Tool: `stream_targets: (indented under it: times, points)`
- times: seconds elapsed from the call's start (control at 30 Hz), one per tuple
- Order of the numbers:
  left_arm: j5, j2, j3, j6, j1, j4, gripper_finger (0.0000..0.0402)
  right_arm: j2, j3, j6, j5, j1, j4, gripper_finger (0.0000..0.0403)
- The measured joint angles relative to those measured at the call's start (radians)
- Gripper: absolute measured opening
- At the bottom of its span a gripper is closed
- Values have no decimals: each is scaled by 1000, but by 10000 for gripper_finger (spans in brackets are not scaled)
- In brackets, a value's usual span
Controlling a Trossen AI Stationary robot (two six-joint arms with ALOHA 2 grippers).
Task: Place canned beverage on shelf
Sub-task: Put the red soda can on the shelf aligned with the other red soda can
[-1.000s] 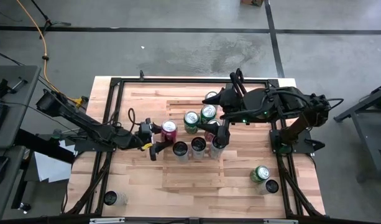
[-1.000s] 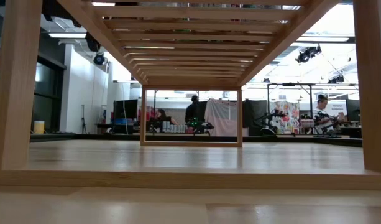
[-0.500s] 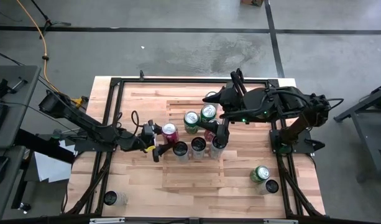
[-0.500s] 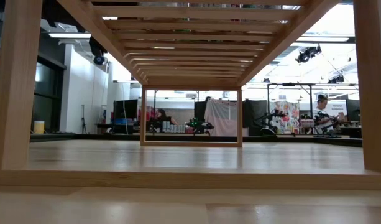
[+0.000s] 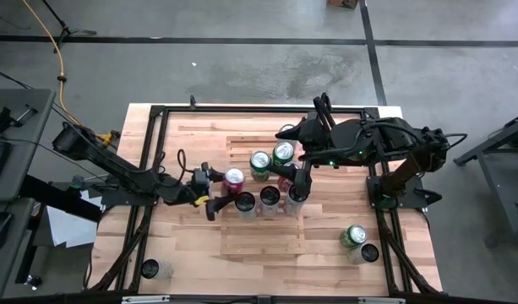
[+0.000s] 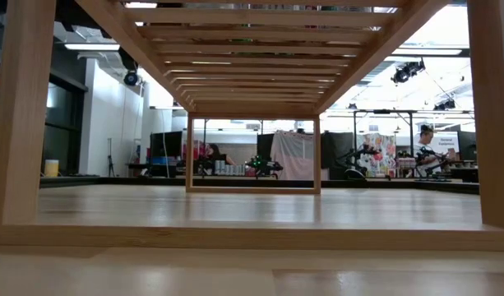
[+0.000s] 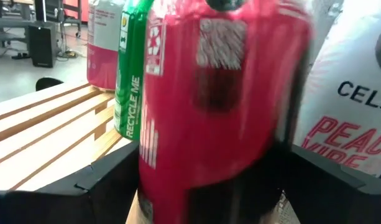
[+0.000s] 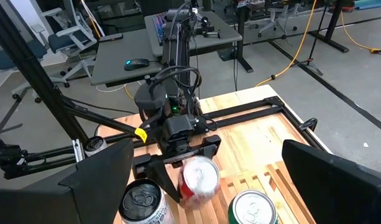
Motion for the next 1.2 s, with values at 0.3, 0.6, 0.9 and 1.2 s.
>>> stream_targets:
  times: [0.3,0.6,0.9,1.2]
  points:
    - [0,-8,2,5,0,13,337,0,0,-3,0,0,0,397]
    - [-1,-8,2,5,0,-3,337,0,0,-3,0,0,0,397]
    - [90,-8,2,-29,0,-93,337,0,0,-3,0,0,0,397]
    - [91,-8,2,-47,14,-139,332,0,0,-3,0,0,0,397]
